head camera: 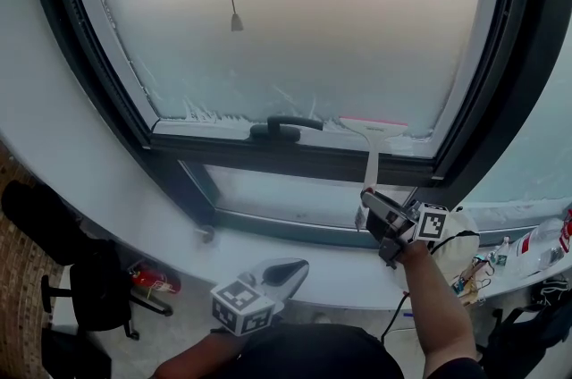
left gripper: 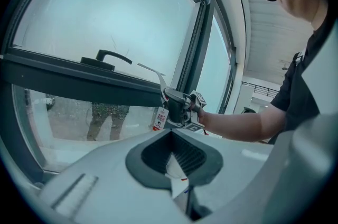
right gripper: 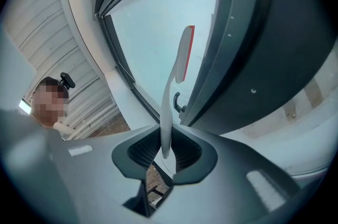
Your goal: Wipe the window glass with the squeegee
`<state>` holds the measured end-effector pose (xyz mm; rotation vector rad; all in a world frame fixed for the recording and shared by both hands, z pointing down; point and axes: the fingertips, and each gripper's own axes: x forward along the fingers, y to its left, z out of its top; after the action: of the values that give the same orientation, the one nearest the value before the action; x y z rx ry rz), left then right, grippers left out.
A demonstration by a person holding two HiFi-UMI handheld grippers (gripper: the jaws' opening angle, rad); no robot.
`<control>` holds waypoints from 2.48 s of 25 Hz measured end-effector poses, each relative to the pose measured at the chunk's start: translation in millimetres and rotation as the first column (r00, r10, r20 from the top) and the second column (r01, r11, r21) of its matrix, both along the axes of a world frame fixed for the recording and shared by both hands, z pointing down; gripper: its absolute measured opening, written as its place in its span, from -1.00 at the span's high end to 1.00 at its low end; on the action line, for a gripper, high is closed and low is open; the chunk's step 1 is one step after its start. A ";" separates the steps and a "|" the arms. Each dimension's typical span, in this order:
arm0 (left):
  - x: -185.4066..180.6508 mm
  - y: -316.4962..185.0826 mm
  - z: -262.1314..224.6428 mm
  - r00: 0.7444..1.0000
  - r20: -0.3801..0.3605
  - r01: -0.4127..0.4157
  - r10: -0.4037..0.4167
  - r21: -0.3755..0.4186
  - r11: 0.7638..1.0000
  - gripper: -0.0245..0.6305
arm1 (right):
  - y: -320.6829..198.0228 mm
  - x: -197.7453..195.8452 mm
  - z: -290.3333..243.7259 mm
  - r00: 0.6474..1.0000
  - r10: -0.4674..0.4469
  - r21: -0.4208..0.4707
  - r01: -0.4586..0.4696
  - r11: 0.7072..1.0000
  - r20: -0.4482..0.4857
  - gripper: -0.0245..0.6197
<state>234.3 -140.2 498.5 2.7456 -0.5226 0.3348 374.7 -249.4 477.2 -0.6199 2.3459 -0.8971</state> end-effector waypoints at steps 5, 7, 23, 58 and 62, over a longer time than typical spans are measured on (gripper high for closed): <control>1.3 -1.3 1.3 1.000 -0.007 -0.012 0.012 -0.006 1.000 0.93 | 0.5 -2.2 13.9 1.000 -0.018 -0.030 0.019 0.999 0.018 0.67; 1.5 -1.4 2.3 1.000 -0.007 -0.017 0.016 -0.006 1.000 0.93 | 0.9 -2.2 19.3 1.000 -0.022 -0.042 0.023 0.999 0.020 0.67; -6.7 -7.8 9.0 1.000 -0.008 0.006 -0.006 0.003 1.000 0.93 | 0.2 -5.0 44.2 0.999 -0.026 -0.138 0.032 0.990 0.041 0.66; -144.9 -65.7 14.8 0.993 -0.061 0.094 -0.099 -0.070 0.993 0.93 | 40.0 -38.6 -12.2 0.947 0.320 -0.035 -0.321 0.947 -0.028 0.66; -167.7 -67.9 13.3 0.996 -0.057 0.064 -0.068 -0.071 0.995 0.93 | 54.1 -70.5 -18.0 0.929 0.369 -0.039 -0.370 0.928 -0.027 0.66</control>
<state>66.6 -208.1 511.8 2.6559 -0.5739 0.2500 304.2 -195.3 459.2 -1.0509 2.1266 -0.7696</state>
